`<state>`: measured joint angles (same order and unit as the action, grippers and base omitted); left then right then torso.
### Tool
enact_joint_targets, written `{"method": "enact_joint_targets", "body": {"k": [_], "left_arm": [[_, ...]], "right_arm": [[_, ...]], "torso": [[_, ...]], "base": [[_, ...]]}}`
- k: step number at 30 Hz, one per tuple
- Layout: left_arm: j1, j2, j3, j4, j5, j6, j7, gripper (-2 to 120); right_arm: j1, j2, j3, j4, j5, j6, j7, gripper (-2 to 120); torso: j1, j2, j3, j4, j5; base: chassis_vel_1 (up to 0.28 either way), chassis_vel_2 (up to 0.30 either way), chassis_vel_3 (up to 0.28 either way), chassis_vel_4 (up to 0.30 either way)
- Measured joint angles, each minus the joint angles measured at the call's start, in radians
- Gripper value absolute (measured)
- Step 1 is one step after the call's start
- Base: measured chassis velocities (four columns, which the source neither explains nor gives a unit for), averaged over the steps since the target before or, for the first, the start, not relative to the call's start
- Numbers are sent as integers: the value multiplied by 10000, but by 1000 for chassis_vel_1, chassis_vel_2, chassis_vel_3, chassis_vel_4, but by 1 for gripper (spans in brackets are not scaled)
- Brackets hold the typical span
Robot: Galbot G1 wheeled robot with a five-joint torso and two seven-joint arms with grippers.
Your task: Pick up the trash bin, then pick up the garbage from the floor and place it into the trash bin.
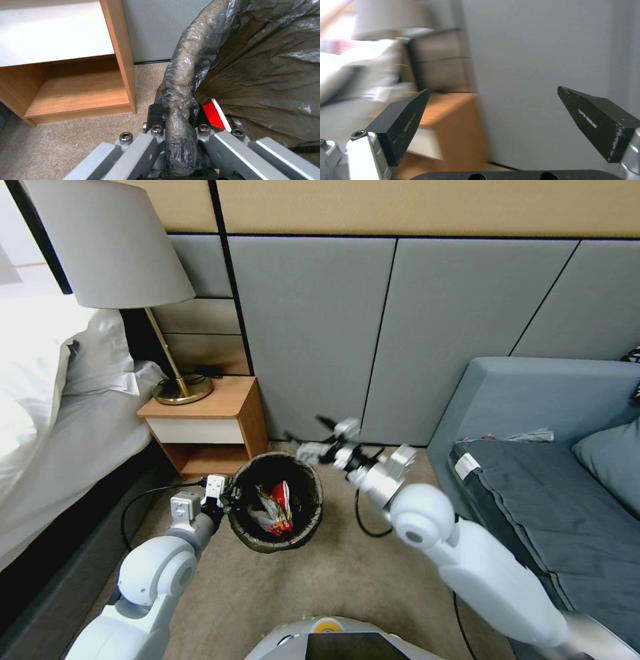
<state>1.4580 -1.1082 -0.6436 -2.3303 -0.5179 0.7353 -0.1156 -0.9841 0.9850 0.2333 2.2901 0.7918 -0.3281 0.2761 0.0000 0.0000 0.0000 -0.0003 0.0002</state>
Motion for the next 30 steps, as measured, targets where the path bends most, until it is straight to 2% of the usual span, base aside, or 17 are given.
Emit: {"method": "enact_joint_targets", "body": {"k": [2,6,9,10,12,13,15,17,18,21,30], "left_arm": [[15,-1,-22,0,-5,0,0,1],[18,-15,-32,4,-6,0,2,1],[24,-62,-64,64,-1,0,4,1],[24,-62,-64,64,-1,0,4,1],[55,-91,-103,65,10,0,12,1],[55,-91,-103,65,10,0,12,1],[115,-122,-116,58,66,0,38,1],[169,-170,-122,34,118,0,70,1],[169,-170,-122,34,118,0,70,1],[223,-195,-142,-9,138,0,109,1],[212,-195,-130,-29,141,0,125,1]], "right_arm": [[-953,52,901,4,-797,165,-92,100],[-1870,237,1660,89,-1330,222,-127,100],[-3056,740,2534,236,-2100,245,-91,100],[-3056,740,2534,236,-2100,245,-91,100],[-3865,1346,3089,235,-2894,308,-304,100],[-3865,1346,3089,235,-2894,308,-304,100],[-4570,2128,3528,286,-3483,356,-589,100],[-5153,2793,3772,317,-4136,507,-764,100],[-5153,2793,3772,317,-4136,507,-764,100],[-5963,3476,4094,264,-5326,1061,-1158,100],[-6393,3809,4104,114,-5748,1396,-1308,100]], "torso": [[0,1,0,1,0],[0,0,0,0,1],[0,0,0,4,-2],[0,0,0,4,-2],[1,1,-1,3,-2],[1,1,-1,3,-2],[0,0,-1,1,0],[-1,0,-1,3,-2],[-1,0,-1,3,-2],[0,0,-1,2,-3],[0,0,-1,4,-2]], "base": [[0,0,0,0],[0,0,0,0],[0,0,0,0],[0,0,0,0],[0,0,0,0],[0,0,0,0],[0,0,0,0],[0,0,0,0],[0,0,0,0],[0,0,0,0],[0,0,0,0]]}}
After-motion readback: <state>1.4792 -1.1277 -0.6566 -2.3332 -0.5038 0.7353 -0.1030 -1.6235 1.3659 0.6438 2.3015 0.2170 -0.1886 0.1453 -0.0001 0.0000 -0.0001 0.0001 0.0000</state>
